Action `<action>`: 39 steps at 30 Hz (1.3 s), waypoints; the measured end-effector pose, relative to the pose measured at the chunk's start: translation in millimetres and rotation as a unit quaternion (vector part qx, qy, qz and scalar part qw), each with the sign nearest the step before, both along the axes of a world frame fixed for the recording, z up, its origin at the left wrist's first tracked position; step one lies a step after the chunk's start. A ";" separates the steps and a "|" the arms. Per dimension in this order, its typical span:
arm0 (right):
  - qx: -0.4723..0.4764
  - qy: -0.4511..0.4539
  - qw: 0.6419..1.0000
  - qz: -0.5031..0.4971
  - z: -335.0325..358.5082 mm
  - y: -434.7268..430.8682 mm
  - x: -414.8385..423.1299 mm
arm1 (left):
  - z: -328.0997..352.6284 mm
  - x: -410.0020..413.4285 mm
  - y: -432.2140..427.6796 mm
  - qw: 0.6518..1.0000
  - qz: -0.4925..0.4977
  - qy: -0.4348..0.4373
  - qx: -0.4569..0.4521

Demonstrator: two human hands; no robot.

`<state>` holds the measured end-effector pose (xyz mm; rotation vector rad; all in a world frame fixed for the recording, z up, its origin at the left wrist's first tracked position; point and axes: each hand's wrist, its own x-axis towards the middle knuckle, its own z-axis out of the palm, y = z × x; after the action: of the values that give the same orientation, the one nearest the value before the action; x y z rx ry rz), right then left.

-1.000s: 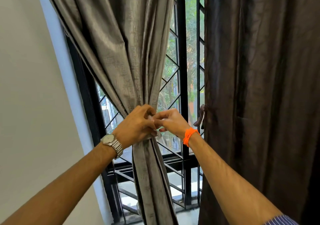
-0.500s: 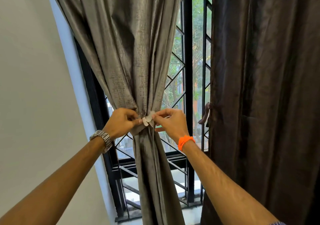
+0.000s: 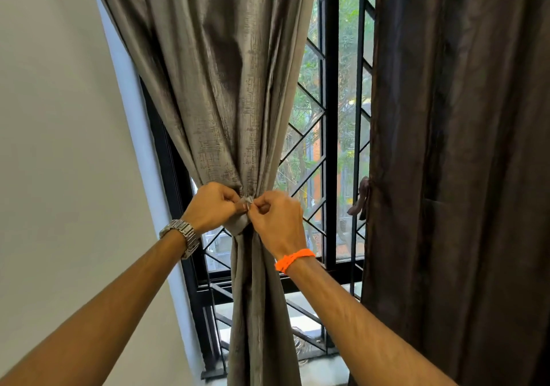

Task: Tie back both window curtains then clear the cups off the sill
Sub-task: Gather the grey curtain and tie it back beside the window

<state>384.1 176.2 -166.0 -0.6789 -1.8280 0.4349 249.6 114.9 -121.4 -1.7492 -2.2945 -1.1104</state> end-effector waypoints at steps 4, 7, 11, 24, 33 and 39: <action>0.062 -0.029 0.998 -0.004 -6.6 -3.1 -2.6 | 2.5 -2.9 -5.2 0.993 -0.029 -0.117 -0.008; 0.084 -0.044 0.995 0.010 -11.8 -5.4 -6.5 | 1.6 -6.4 -7.8 0.984 -0.043 -0.171 -0.004; 0.091 -0.064 0.994 -0.002 -17.6 -2.7 -8.1 | 4.7 -6.8 -9.0 0.965 -0.078 -0.251 -0.014; -0.019 -0.123 0.980 0.156 -15.3 41.0 12.0 | -20.1 9.4 25.7 0.963 0.031 -0.247 0.101; -0.179 0.001 0.962 0.205 -31.2 51.3 12.1 | -25.9 11.3 20.7 0.998 0.047 -0.001 0.040; -0.194 0.078 0.967 0.145 -29.1 53.5 -4.3 | -27.8 5.1 14.3 0.996 0.036 0.083 0.026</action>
<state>379.9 229.7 -195.1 -0.6170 -1.7111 1.0312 254.7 129.2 -149.2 -1.6581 -2.1913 -0.9636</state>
